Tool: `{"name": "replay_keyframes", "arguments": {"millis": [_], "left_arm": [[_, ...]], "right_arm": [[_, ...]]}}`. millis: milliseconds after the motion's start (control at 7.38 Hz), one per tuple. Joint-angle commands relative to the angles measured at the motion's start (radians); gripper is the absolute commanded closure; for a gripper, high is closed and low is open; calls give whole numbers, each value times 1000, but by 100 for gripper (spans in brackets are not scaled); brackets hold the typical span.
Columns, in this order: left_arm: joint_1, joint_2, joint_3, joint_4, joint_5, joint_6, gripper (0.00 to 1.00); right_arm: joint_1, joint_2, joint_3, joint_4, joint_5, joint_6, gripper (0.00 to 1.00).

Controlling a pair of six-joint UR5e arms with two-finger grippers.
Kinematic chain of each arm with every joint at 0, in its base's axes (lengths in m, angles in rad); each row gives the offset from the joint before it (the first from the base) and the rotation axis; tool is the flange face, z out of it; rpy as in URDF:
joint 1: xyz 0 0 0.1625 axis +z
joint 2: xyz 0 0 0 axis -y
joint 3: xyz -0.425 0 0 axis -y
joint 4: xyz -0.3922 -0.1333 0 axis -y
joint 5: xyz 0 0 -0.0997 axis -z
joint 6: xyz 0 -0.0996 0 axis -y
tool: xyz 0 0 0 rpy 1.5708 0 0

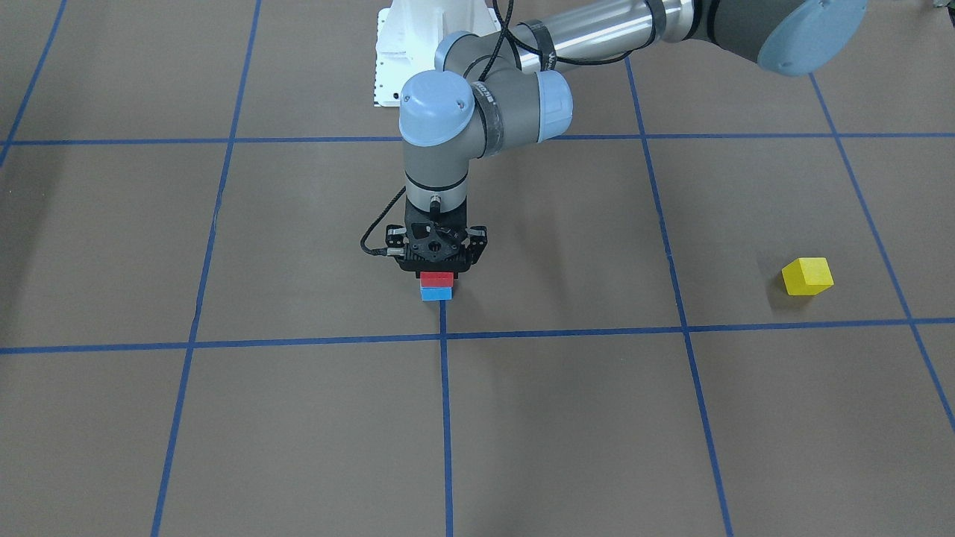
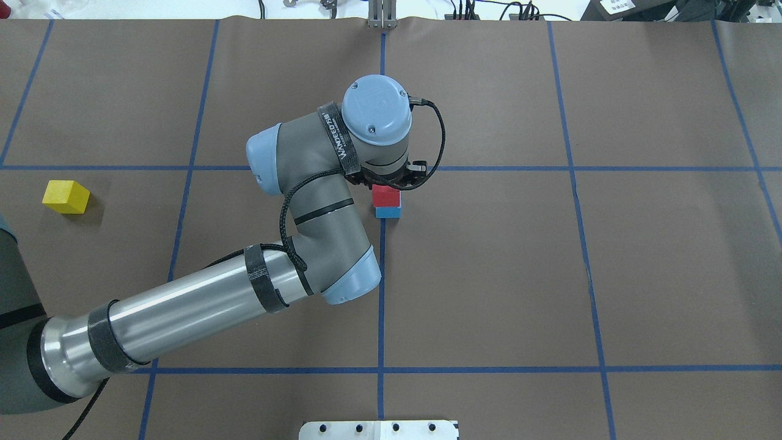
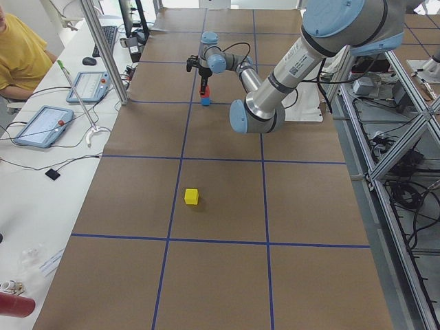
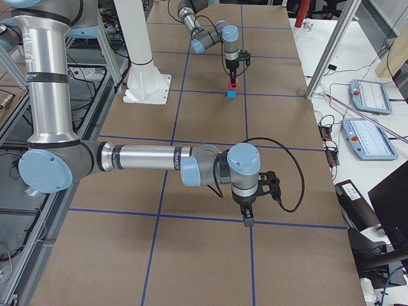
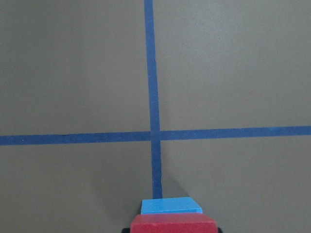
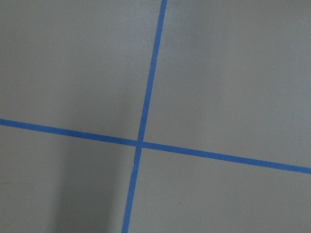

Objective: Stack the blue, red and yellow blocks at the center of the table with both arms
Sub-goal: 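Lower the red cube onto the blue cube and open the left gripper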

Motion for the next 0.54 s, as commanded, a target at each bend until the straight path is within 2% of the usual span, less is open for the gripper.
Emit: {"name": "replay_keyframes", "arguments": {"millis": [0, 271, 407], "left_arm": [[1, 1, 0, 0, 0, 0, 29], [1, 1, -2, 0, 0, 0, 1], [-1, 0, -14, 0, -2, 6, 1]], "right_arm": [[0, 0, 0, -1, 0, 0, 0], [0, 2, 0, -1, 1, 0, 0], [0, 3, 0, -1, 1, 0, 0]]}}
